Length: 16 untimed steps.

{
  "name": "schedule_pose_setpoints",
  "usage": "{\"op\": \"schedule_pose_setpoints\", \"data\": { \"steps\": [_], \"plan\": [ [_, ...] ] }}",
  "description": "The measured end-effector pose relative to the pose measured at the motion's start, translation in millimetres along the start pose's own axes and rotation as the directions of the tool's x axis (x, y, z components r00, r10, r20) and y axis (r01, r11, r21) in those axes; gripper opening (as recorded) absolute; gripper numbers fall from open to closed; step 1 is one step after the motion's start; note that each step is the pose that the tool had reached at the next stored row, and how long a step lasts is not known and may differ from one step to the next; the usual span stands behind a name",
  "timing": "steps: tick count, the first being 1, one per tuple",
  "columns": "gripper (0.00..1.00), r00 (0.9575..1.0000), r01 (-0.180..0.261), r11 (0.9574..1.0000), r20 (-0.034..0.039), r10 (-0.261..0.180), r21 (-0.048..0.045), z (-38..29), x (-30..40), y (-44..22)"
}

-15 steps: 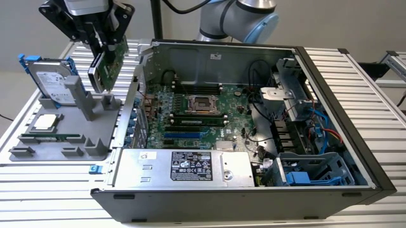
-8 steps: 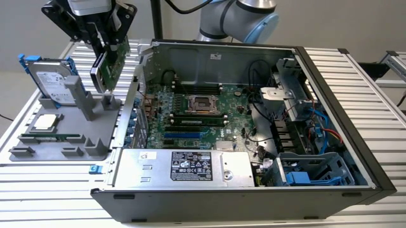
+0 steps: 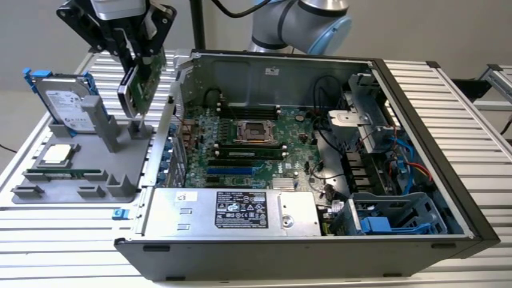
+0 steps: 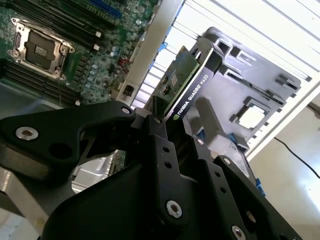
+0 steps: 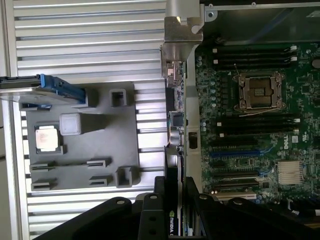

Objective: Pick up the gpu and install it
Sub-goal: 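Pick up the gpu and move the gpu toward the slot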

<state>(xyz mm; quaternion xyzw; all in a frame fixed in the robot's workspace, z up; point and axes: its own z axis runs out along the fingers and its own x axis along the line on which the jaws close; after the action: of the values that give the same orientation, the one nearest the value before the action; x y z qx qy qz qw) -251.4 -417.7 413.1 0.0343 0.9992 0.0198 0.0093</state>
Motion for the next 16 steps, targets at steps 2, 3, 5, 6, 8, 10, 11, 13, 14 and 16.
{"op": "schedule_pose_setpoints", "data": {
  "steps": [2, 3, 5, 6, 8, 10, 11, 13, 14, 16],
  "plan": [
    [0.00, 1.0000, 0.000, 1.0000, -0.0001, 0.000, 0.0001, 0.0, -1.2, 0.1],
    [0.00, 1.0000, 0.000, 1.0000, 0.0000, 0.000, 0.0001, 0.0, -1.8, 0.1],
    [0.00, 1.0000, 0.000, 1.0000, 0.0000, 0.000, 0.0000, 0.0, -2.8, 0.2],
    [0.00, 1.0000, 0.000, 1.0000, 0.0000, 0.000, 0.0000, 0.0, -3.3, 0.2],
    [0.00, 1.0000, 0.000, 1.0000, 0.0000, 0.000, 0.0000, 0.1, -4.4, 0.3],
    [0.00, 1.0000, 0.000, 1.0000, 0.0000, 0.000, 0.0000, 0.1, -5.5, 0.4],
    [0.00, 1.0000, 0.000, 1.0000, 0.0000, 0.000, 0.0000, 0.1, -6.0, 0.4],
    [0.00, 1.0000, 0.000, 1.0000, 0.0000, 0.000, 0.0000, 0.1, -7.1, 0.5],
    [0.00, 1.0000, 0.000, 1.0000, 0.0001, 0.000, 0.0000, 0.2, -7.6, 0.5],
    [0.00, 1.0000, 0.000, 1.0000, 0.0000, 0.000, 0.0000, 0.2, -8.6, 0.6]
  ]
}}
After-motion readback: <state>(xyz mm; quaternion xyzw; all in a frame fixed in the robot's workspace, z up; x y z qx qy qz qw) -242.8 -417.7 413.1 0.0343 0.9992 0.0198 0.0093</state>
